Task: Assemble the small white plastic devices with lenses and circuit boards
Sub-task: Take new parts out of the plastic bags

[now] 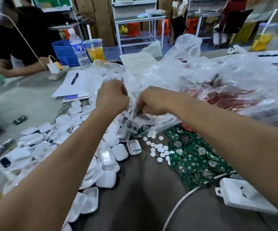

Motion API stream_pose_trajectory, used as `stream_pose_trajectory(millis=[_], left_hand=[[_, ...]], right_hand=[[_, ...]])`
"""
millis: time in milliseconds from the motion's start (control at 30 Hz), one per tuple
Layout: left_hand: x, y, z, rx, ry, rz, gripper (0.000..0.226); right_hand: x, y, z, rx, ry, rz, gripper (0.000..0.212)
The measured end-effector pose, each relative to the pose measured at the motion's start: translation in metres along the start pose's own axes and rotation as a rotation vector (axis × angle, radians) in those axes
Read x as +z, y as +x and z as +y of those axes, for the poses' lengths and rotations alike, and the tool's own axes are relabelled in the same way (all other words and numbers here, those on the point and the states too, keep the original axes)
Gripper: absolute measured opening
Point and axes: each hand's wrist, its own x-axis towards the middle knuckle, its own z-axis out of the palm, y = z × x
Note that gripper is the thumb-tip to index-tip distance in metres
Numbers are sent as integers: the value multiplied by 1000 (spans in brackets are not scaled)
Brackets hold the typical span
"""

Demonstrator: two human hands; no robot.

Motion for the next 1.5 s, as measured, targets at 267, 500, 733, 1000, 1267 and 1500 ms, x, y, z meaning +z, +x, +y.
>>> stream_pose_trajectory(millis=[267,500,733,1000,1267,1500], left_hand=[[14,-20,14,188,-54,-231,23],[15,-25,5,23,126,-236,20],[21,-28,15,51,177,-264,20],[11,-28,18,168,487,-602,40],[7,-31,18,136,402,-515,20],[-16,-13,19,12,85,-279,11]], right_hand=[[9,-8,-10,89,-247,-23,33],[-12,-20,3,43,-505,-163,28],[-18,-29,23,-10,15,-41,30],[-39,-52,42,161,642,179,44],[-45,-55,52,329,646,257,36],[-45,-61,56,444,17,248,65]])
